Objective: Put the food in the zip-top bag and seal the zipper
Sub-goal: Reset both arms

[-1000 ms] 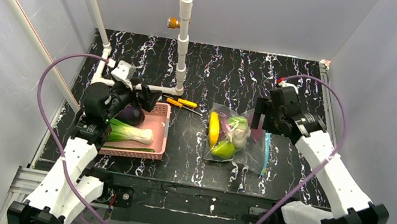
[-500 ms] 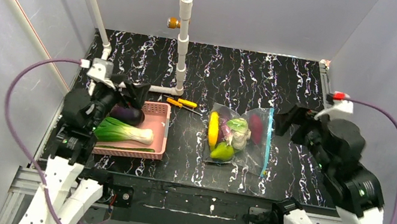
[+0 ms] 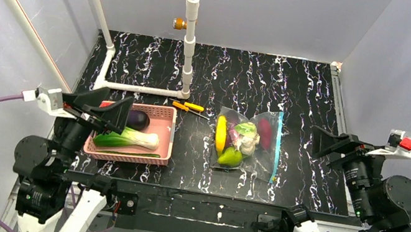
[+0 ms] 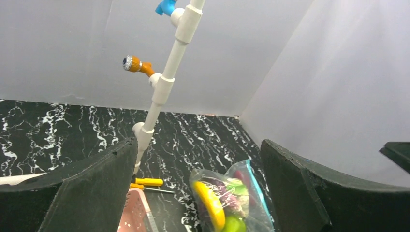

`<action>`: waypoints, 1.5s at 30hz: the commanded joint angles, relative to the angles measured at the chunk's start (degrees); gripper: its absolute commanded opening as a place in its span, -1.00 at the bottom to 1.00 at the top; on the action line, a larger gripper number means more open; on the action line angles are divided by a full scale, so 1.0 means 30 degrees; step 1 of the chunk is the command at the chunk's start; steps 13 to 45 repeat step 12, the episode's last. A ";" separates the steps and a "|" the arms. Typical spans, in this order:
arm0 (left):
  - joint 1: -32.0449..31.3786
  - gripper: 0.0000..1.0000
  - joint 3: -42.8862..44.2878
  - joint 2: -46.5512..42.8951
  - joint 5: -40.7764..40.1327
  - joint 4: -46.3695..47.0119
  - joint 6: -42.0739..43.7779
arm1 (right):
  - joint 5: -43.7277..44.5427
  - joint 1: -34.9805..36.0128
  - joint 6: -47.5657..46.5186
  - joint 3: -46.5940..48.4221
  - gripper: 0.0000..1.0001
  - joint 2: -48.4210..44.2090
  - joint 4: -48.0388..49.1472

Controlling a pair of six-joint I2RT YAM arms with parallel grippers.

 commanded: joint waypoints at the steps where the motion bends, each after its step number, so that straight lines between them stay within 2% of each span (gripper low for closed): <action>1: -0.0060 0.97 0.0899 -0.0674 -0.0629 -0.0359 -0.1253 | 0.0332 0.0036 -0.0044 0.0155 0.97 -0.0657 0.0282; 12: -0.0063 0.97 -0.0704 -0.2453 -0.1963 -0.0029 -0.2432 | -0.0717 0.0032 0.0769 -0.1270 0.97 -0.1997 0.0753; 45: -0.0063 0.97 -0.0704 -0.2453 -0.1963 -0.0029 -0.2432 | -0.0717 0.0032 0.0769 -0.1270 0.97 -0.1997 0.0753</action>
